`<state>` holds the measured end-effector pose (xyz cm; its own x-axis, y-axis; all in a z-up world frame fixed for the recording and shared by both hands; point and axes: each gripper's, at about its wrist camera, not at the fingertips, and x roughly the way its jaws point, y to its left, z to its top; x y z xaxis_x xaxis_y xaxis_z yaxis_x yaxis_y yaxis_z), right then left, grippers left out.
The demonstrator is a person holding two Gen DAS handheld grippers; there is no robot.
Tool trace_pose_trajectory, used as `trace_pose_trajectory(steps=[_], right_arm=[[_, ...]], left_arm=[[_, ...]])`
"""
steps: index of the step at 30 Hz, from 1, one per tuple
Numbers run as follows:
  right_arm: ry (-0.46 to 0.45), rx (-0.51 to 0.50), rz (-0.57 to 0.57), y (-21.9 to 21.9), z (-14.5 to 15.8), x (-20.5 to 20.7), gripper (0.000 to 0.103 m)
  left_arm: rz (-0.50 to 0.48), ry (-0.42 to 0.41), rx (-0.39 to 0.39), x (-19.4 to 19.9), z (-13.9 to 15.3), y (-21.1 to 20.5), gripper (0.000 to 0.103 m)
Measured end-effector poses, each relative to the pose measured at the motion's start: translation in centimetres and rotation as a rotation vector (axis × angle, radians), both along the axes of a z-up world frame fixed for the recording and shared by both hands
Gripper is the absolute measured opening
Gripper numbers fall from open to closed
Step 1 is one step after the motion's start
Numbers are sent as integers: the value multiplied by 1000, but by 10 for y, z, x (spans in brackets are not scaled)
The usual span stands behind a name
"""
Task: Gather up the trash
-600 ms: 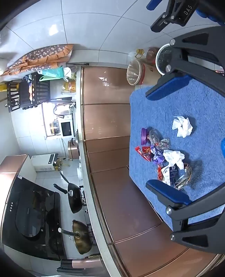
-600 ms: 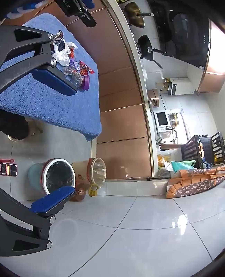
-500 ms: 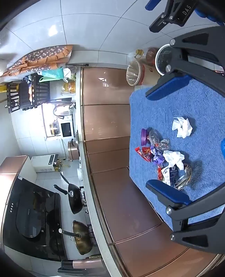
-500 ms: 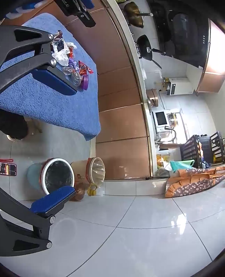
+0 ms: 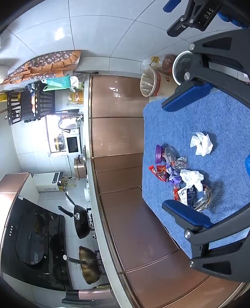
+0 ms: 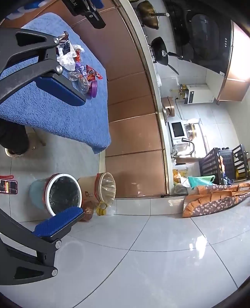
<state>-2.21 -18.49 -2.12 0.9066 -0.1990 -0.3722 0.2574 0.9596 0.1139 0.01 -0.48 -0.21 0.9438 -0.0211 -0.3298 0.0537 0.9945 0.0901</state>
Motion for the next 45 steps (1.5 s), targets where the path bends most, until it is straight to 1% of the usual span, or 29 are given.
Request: trace_pose_trajectory(steps=[15,24,30,45], right_arm=[[-24,-21,-17,1,6,-5,103],[-45,-50,-30,4,7,-8,103],[-46,-67,-37,7,6,-9,103],[-57,-85,-48,11,7,-11,103]], left_arm=[[-9,-10,-9,-7,3,0,93],[-6,-19,-15,-8,5,1,93],[-7,-16,-20,-7,3,1,93],[-14,-37,-16,-8,2,1,93]])
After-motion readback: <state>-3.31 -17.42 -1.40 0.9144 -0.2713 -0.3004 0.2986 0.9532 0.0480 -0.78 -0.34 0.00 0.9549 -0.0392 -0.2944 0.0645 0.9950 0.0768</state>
